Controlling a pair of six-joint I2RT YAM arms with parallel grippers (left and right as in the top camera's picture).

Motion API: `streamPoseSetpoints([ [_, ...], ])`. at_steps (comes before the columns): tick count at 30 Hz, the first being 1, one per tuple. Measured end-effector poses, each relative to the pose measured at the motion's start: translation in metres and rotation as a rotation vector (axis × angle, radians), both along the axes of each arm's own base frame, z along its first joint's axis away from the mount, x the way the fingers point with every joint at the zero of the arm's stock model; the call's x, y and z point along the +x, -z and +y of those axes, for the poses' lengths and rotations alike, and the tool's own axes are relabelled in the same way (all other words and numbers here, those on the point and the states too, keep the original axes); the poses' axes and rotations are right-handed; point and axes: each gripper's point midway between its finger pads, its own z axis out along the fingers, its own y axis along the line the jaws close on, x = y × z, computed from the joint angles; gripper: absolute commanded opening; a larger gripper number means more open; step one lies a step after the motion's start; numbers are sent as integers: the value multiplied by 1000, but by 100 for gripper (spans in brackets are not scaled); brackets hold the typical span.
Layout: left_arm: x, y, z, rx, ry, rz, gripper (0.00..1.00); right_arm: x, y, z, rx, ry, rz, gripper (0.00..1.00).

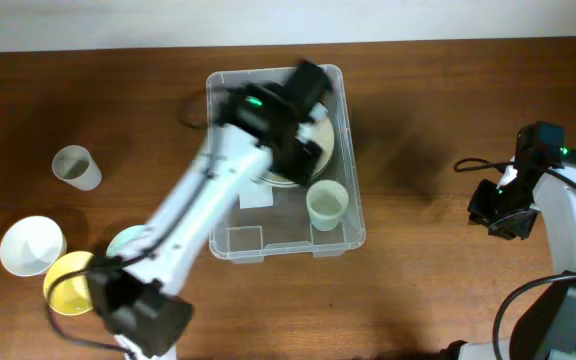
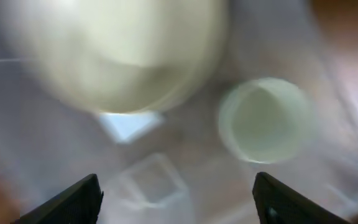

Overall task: Pack container
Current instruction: 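Grasp the cream cup and drop it into the mint cup, then grasp the grey cup with the left gripper and carry it to the container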

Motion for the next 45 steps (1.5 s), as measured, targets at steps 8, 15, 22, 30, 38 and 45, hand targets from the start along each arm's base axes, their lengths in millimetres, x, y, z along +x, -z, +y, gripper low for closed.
streamPoseSetpoints([
  [8, 75, -42, 259, 32, -646, -172, 87, 0, 0, 0, 0, 0, 0, 34],
  [15, 84, 56, 363, 45, -876, 42, 86, 0, 0, 0, 0, 0, 1, 33],
  [22, 88, 162, 369, 32, -885, 252, 10, -1, 0, 0, 1, 0, 3, 33],
  [30, 87, 138, 353, 23, -853, 251, 1, -1, 0, 0, 1, 1, 3, 33],
  [38, 92, -57, 183, -137, -473, -187, 2, -1, 0, 0, 1, 1, 4, 33],
  [45, 32, -87, 19, -220, -73, -206, 2, -1, 0, 0, 1, 1, 4, 33],
])
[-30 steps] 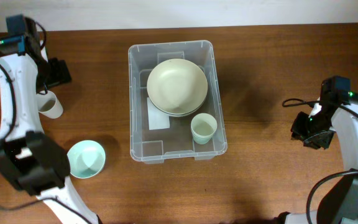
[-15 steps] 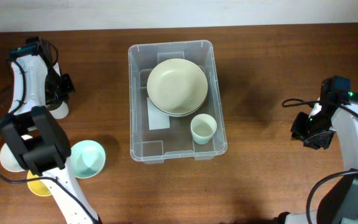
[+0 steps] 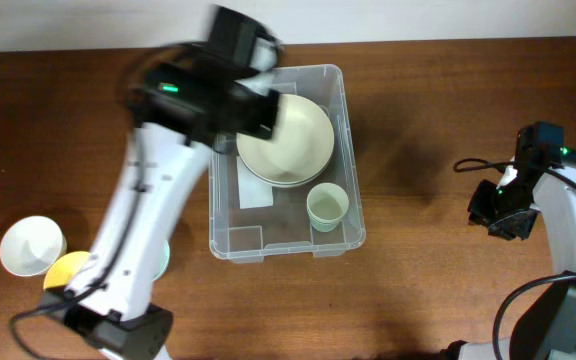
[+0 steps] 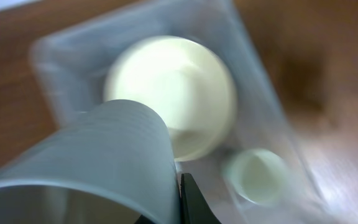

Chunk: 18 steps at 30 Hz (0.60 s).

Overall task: Pack container
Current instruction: 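Grasp the grey cup with the left gripper and carry it to the container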

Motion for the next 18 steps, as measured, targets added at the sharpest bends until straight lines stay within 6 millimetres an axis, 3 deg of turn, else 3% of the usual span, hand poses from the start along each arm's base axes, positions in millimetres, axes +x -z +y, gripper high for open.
streamPoseSetpoints([
  [3, -23, 23, -48, 30, 122, 53, 1, 0, 0, 0, 0, -1, 0, 33],
  [7, -45, 62, -90, 88, 225, 135, 1, 0, 0, 0, 0, 0, 0, 33],
  [13, -65, 129, -110, 194, 287, 304, 1, 0, 0, 0, 0, 0, 0, 33],
  [14, -69, 137, -110, 211, 292, 334, 4, 0, 0, 0, 0, -1, 0, 33],
  [15, -71, 143, -111, 216, 295, 353, 36, 0, 0, 0, 0, 0, 0, 33],
  [17, -76, 150, -112, 219, 303, 390, 50, 0, 0, 0, 0, -1, 0, 33],
  [18, -78, 151, -112, 218, 304, 401, 50, 0, 0, 0, 0, -1, 0, 33],
])
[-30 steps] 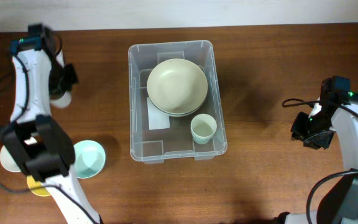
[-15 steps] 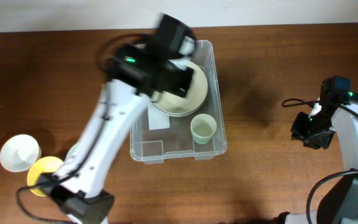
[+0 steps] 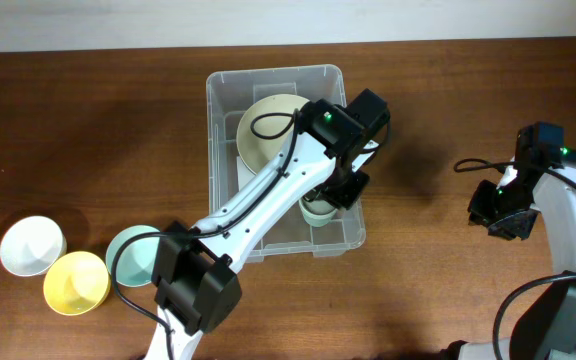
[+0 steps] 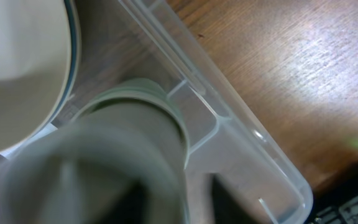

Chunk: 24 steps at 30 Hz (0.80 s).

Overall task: Pack container
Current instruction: 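Grasp the grey cup with the left gripper and carry it to the container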

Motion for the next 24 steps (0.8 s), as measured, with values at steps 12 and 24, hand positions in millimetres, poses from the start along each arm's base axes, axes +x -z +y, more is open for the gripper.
streamPoseSetpoints([
  [12, 24, -70, 92, 96, -197, -146, 62, 0, 0, 0, 0, 1, 0, 34],
  [24, 33, -103, 348, 249, -986, -174, 62, 0, 0, -1, -4, 0, 1, 34],
])
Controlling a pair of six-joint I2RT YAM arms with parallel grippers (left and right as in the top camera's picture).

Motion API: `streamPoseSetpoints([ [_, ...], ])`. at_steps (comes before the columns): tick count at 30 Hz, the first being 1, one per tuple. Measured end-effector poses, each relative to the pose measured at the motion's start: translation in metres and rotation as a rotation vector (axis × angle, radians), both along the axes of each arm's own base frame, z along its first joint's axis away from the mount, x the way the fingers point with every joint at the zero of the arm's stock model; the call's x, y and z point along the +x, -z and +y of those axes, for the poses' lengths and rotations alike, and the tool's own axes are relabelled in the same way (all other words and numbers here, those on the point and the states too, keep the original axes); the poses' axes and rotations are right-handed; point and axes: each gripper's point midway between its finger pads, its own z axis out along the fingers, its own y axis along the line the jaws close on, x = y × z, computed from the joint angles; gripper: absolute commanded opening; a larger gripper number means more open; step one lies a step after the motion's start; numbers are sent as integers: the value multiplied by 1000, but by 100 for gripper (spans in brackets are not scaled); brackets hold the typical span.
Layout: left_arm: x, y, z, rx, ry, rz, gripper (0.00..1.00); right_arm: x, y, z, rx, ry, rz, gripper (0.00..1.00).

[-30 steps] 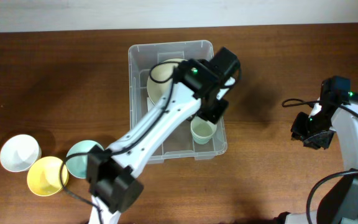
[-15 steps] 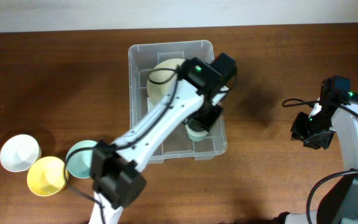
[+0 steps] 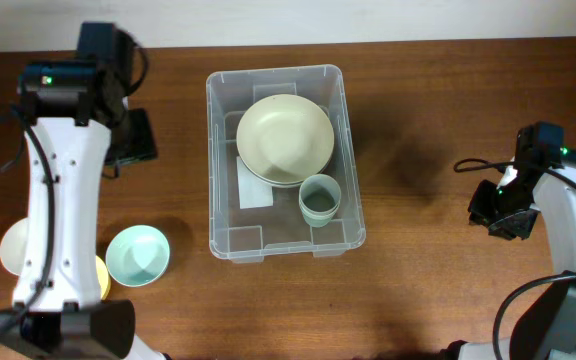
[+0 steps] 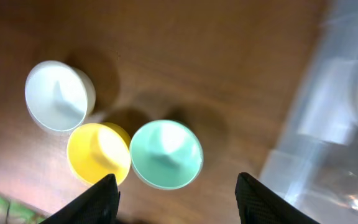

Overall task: Pack container
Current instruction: 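Grasp the grey cup with the left gripper and carry it to the container, then grasp the mint green bowl rim with the left gripper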

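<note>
A clear plastic container [image 3: 211,160] stands mid-table. Inside it lie a cream bowl [image 3: 284,138] on a plate and a grey cup [image 3: 319,199] nested in a pale green cup. My left gripper [image 3: 133,142] hangs open and empty over the table, left of the container. In the left wrist view the left gripper [image 4: 178,202] looks down on a white bowl [image 4: 59,95], a yellow bowl [image 4: 98,154] and a mint bowl [image 4: 166,154], with the container [image 4: 328,124] at the right. My right gripper [image 3: 498,215] rests at the far right.
The mint bowl [image 3: 137,254] sits left of the container's front corner. My left arm partly covers the yellow bowl [image 3: 98,277] and the white bowl [image 3: 10,245]. A white label [image 3: 256,190] lies on the container's floor.
My left gripper was in the container's front right corner with the grey cup over the pale green cup. Now the grey cup sits in that cup, and the gripper is open left of the container.
First my left gripper was open over the container while the grey cup stood on the table at the far left. Then it held the grey cup at the container's back left. Then the cup was down over the green cup. Now it is nested there, released.
</note>
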Motion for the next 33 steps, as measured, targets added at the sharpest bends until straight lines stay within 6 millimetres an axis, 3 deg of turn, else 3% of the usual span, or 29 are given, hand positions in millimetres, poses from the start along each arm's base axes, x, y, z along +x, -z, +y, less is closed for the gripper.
streamPoseSetpoints([
  [4, -4, 62, 8, -24, -43, 86, 62, 1, 0, 0, -1, 0, -3, 34],
  [5, -11, 86, 6, -38, -47, 130, 62, 1, 0, 0, -1, 0, -3, 34],
  [10, -45, 170, -7, -111, -48, 247, 66, 1, 0, -1, -4, 0, -2, 34],
  [15, -72, 217, -10, -131, -56, 290, 66, 0, 0, -1, -3, 0, 0, 34],
  [17, -76, 224, -10, -134, -56, 295, 64, 0, 0, 0, -3, 0, 1, 34],
  [19, -76, 227, -10, -135, -56, 290, 34, 0, 0, 0, -3, 0, 1, 34],
  [22, -72, 228, -10, -137, -58, 273, 1, -1, 0, 0, -2, 0, 2, 34],
  [30, -66, 223, -10, -134, -58, 251, 1, -1, 0, 0, -2, 0, 6, 34],
  [33, -41, 195, -11, -138, -43, 177, 1, -2, 0, 0, -1, -1, 8, 34],
])
